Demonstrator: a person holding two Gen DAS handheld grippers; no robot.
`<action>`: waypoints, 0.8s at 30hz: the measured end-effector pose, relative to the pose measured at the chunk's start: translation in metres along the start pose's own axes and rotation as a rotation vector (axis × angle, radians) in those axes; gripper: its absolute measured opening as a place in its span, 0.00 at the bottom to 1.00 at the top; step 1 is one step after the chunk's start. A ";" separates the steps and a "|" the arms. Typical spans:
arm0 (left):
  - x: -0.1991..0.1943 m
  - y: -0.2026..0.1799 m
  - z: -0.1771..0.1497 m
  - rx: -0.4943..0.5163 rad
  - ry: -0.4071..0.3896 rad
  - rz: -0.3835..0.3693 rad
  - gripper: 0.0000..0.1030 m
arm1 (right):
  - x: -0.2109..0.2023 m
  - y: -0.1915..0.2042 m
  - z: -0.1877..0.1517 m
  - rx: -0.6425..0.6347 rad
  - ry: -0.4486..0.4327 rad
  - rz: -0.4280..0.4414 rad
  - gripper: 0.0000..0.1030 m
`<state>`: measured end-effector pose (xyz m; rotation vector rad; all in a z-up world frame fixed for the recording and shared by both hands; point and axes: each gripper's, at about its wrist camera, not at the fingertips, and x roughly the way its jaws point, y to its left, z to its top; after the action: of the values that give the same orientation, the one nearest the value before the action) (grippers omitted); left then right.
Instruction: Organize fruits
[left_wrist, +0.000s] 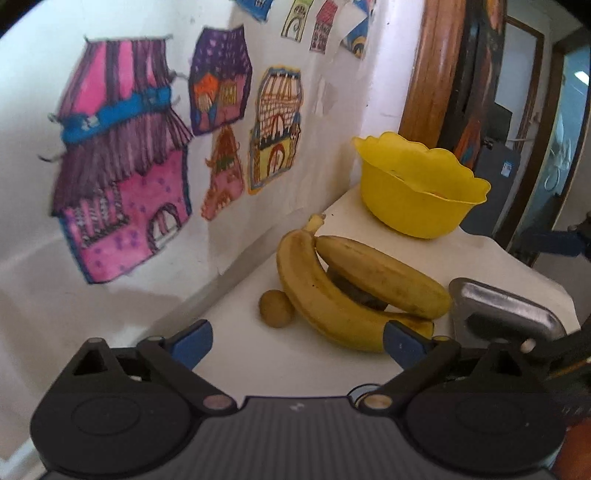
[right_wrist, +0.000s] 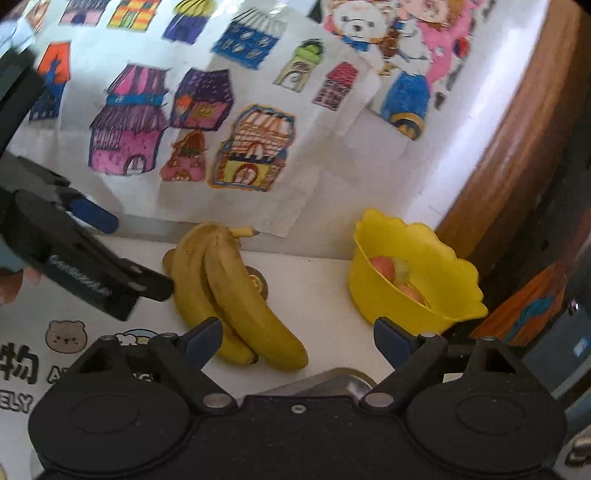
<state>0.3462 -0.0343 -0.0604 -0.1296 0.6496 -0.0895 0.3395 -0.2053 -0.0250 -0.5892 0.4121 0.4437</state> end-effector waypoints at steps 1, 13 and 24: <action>0.004 -0.001 0.001 -0.004 0.004 0.003 0.92 | 0.004 0.003 0.001 -0.025 0.002 -0.001 0.85; 0.029 0.008 0.001 -0.129 0.034 -0.101 0.74 | 0.032 0.018 0.004 -0.179 -0.004 0.002 0.75; 0.039 0.023 -0.003 -0.230 0.044 -0.253 0.58 | 0.055 0.016 0.008 -0.192 -0.013 0.076 0.71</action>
<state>0.3769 -0.0164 -0.0895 -0.4322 0.6837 -0.2617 0.3792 -0.1734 -0.0525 -0.7574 0.3825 0.5640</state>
